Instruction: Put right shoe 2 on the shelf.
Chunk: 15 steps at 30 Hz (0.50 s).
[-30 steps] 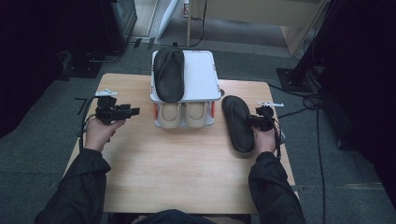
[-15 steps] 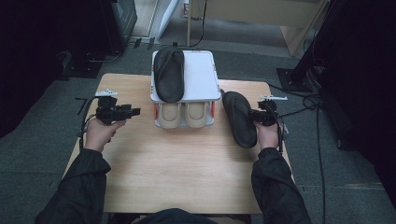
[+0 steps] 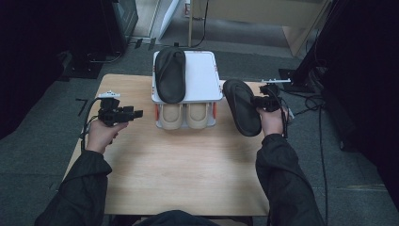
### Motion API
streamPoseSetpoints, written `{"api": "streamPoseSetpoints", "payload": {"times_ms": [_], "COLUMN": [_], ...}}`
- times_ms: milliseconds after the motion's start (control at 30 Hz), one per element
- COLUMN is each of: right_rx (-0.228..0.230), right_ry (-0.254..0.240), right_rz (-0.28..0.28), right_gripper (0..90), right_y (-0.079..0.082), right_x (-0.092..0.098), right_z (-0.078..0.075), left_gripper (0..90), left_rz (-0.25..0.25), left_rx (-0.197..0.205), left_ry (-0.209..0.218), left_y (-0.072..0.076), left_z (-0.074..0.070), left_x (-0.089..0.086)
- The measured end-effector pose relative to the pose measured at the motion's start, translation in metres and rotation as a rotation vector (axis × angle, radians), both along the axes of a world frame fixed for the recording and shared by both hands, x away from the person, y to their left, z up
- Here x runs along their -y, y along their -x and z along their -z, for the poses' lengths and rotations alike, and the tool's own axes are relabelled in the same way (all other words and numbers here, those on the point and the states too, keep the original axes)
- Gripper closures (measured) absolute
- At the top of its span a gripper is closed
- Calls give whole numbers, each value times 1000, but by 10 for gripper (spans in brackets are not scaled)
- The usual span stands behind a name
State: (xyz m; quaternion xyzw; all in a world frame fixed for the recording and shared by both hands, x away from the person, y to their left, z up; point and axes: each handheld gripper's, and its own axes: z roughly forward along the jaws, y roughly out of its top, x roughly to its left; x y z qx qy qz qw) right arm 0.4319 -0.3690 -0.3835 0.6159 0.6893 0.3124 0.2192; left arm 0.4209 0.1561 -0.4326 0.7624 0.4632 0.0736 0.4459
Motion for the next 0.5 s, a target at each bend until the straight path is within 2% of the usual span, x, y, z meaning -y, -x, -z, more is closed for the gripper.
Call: {"api": "streamPoseSetpoints", "payload": {"times_ms": [300, 500], "right_rx": [41, 76], "right_ry": [9, 8], "right_rz": [1, 11], "right_gripper": [766, 766], "right_y": [-11, -19], "right_x": [-6, -10], "right_z": [-33, -61], "left_gripper": [418, 420], "left_rz": [-1, -2], "left_rx": [3, 7], "left_ry": [15, 10], "left_y": [0, 0], "left_z": [0, -1], "left_x": [-3, -3]}}
